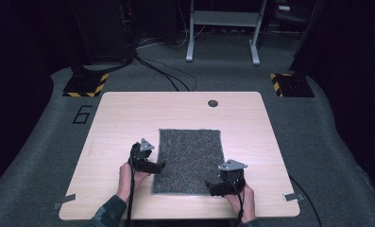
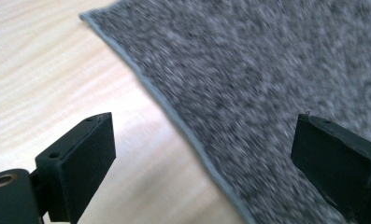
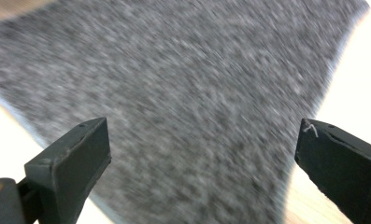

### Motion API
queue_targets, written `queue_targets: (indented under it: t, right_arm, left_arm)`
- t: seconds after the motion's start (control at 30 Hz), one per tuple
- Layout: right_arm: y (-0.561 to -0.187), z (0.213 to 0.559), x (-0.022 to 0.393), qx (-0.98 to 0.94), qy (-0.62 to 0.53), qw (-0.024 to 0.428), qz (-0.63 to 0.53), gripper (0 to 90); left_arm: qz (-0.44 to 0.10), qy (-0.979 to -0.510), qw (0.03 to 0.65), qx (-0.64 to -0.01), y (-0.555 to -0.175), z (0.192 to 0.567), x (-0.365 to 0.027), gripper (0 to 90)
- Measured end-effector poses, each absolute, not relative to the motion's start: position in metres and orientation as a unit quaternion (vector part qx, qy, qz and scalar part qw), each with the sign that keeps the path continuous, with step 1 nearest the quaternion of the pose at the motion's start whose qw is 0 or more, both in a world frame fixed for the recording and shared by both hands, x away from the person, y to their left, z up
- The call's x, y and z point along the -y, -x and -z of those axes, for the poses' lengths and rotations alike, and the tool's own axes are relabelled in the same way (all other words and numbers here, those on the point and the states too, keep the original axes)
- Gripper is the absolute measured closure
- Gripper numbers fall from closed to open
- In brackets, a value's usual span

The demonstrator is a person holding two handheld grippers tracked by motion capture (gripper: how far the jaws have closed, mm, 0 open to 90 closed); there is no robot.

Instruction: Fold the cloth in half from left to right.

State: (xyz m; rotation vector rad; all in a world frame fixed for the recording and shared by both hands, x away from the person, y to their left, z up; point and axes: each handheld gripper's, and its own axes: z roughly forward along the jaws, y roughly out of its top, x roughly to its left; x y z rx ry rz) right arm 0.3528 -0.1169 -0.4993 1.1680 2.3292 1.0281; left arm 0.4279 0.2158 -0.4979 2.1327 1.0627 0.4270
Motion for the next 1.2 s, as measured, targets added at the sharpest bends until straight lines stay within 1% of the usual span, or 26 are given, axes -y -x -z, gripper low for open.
queue_targets:
  t: [0.03,0.1,0.23,0.53,0.73,0.87,0.93,0.97,1.0,1.03,1.1,1.13,1.17,1.2]
  right_arm:
    - [-0.352,0.497,0.112,-0.819,-0.407,0.170,-0.367,3.3]
    - [-0.350,0.492,0.103,-0.821,-0.398,0.168,-0.372,3.4]
    - [-0.351,0.489,0.081,-0.829,-0.376,0.165,-0.379,3.7]
    - [-0.357,0.491,0.027,-0.851,-0.334,0.141,-0.381,3.8]
    - [-0.355,0.495,-0.008,-0.863,-0.313,0.127,-0.375,5.7]
    - [-0.351,0.497,-0.026,-0.869,-0.298,0.125,-0.374,10.0]
    - [-0.348,0.499,-0.037,-0.867,-0.302,0.124,-0.375,13.8]
    - [-0.349,0.500,-0.039,-0.870,-0.292,0.130,-0.376,15.6]
    - [-0.347,0.502,-0.043,-0.871,-0.296,0.123,-0.372,19.5]
    - [-0.347,0.505,-0.048,-0.873,-0.289,0.128,-0.372,23.1]
    - [-0.346,0.510,-0.055,-0.878,-0.284,0.130,-0.362,27.4]
    - [-0.346,0.512,-0.058,-0.880,-0.275,0.133,-0.365,30.1]
    - [-0.344,0.513,-0.061,-0.877,-0.277,0.136,-0.368,31.7]
    - [-0.343,0.515,-0.065,-0.876,-0.275,0.138,-0.371,32.9]
  left_arm:
    - [-0.162,-0.818,0.361,-0.418,-0.432,0.498,-0.217,6.4]
    - [-0.148,-0.814,0.364,-0.428,-0.441,0.496,-0.221,6.5]
    - [-0.138,-0.806,0.369,-0.441,-0.456,0.496,-0.225,6.4]
    - [-0.142,-0.796,0.362,-0.464,-0.486,0.496,-0.225,4.8]
    - [-0.134,-0.787,0.363,-0.481,-0.505,0.501,-0.226,8.7]
    - [-0.129,-0.781,0.364,-0.491,-0.516,0.505,-0.224,11.1]
    - [-0.135,-0.781,0.364,-0.489,-0.520,0.507,-0.222,14.5]
    - [-0.137,-0.779,0.362,-0.493,-0.522,0.509,-0.221,14.8]
    - [-0.135,-0.779,0.362,-0.494,-0.524,0.510,-0.220,15.6]
    - [-0.137,-0.779,0.360,-0.495,-0.526,0.512,-0.218,17.2]
    - [-0.139,-0.778,0.361,-0.495,-0.529,0.516,-0.216,24.1]
    - [-0.140,-0.775,0.362,-0.499,-0.530,0.517,-0.214,25.2]
    - [-0.148,-0.773,0.364,-0.498,-0.532,0.517,-0.213,26.9]
    - [-0.152,-0.773,0.363,-0.498,-0.533,0.517,-0.212,30.5]
